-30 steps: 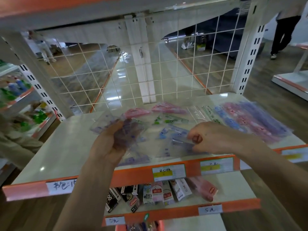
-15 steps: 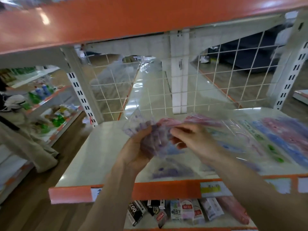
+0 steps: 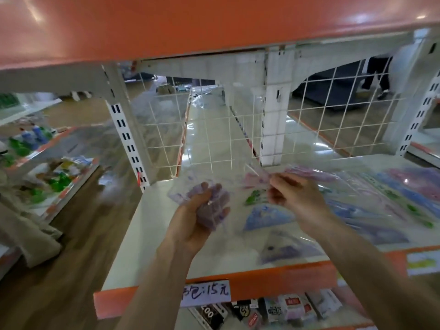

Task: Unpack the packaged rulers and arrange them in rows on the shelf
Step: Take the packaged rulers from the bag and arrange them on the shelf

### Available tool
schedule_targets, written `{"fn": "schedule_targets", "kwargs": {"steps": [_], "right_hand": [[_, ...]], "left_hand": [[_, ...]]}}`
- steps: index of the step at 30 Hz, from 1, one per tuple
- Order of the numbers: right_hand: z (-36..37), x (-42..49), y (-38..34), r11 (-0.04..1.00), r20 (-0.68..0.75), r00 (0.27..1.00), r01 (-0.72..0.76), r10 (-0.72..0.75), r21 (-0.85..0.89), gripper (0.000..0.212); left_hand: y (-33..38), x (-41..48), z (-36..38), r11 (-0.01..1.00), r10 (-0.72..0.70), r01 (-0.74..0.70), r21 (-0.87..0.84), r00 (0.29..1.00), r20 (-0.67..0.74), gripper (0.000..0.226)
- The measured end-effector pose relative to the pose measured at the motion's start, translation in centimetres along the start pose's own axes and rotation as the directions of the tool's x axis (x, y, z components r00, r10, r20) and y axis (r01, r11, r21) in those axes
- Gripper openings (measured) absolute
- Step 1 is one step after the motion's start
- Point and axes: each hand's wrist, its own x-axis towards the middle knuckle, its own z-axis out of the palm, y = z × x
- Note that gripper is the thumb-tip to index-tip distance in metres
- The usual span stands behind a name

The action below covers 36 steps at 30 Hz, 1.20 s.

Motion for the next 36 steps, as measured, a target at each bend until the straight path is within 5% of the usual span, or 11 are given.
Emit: {"fn": "schedule_targets", "kwargs": {"steps": [4, 11, 20, 25, 28, 30, 36], "right_hand": [[-1.5, 1.0, -0.5, 0.998, 0.049, 0.999, -0.006, 0.003, 0.059, 0.017], [-4.3, 1.9, -1.3, 0.997, 0.112, 0.993, -0.018, 0.026, -0.079, 0.018], [-3.3, 1.8, -0.5, 0.889, 0.284, 0.957, 0.076, 0.063, -0.452, 0.020], [-3.5, 1.4, -0.8, 0.714, 0.386, 0.922, 0.246, 0.037, -0.655, 0.034], [-4.3, 1.4, -2.5, 0.451, 0.368, 0.901, 0.434, -0.230, -0.780, 0.015], [-4.7, 2.0, -3.7, 0.284, 0.454, 0.815, 0.560, -0.361, -0.778, 0.026], [-5.6, 2.2, -3.9, 0.182, 0.633, 0.757, 0.653, -0.162, -0.735, 0.043]], "left_hand": [[-0.7, 0.7, 0.0, 0.999, 0.052, -0.052, -0.007, 0.999, 0.010, 0.018], [-3.4, 1.9, 3.3, 0.997, 0.045, -0.047, 0.062, 0.999, 0.028, 0.021], [-2.7, 1.9, 5.8, 0.954, 0.022, -0.033, 0.297, 0.999, 0.039, 0.006], [-2.8, 1.5, 5.5, 0.957, -0.041, 0.028, 0.290, 0.998, 0.038, 0.024], [-1.9, 1.5, 5.4, 0.923, -0.066, 0.039, 0.384, 0.996, 0.059, 0.012], [-1.3, 1.3, 5.6, 0.890, -0.111, 0.053, 0.453, 0.988, 0.104, 0.004], [-0.6, 1.4, 5.5, 0.832, -0.200, 0.080, 0.549, 0.966, 0.162, 0.006]]}}
